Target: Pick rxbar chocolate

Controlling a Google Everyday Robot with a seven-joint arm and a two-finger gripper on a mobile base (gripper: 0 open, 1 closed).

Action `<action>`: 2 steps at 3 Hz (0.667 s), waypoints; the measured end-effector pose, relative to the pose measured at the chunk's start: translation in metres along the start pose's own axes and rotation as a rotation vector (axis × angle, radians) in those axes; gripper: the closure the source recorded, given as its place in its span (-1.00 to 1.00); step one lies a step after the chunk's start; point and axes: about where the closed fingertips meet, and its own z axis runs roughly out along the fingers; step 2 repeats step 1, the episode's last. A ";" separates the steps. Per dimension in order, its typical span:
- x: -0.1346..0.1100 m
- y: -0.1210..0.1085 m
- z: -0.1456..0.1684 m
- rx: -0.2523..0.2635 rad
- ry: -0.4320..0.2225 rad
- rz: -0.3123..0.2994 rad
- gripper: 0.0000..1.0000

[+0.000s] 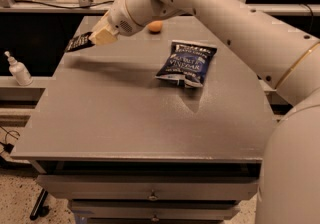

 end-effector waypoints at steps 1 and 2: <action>0.000 0.000 0.000 0.000 0.000 0.000 1.00; 0.000 0.000 0.000 0.000 0.000 0.000 1.00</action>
Offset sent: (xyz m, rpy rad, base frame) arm 0.0000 0.0000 0.0000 0.0000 0.0000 0.0000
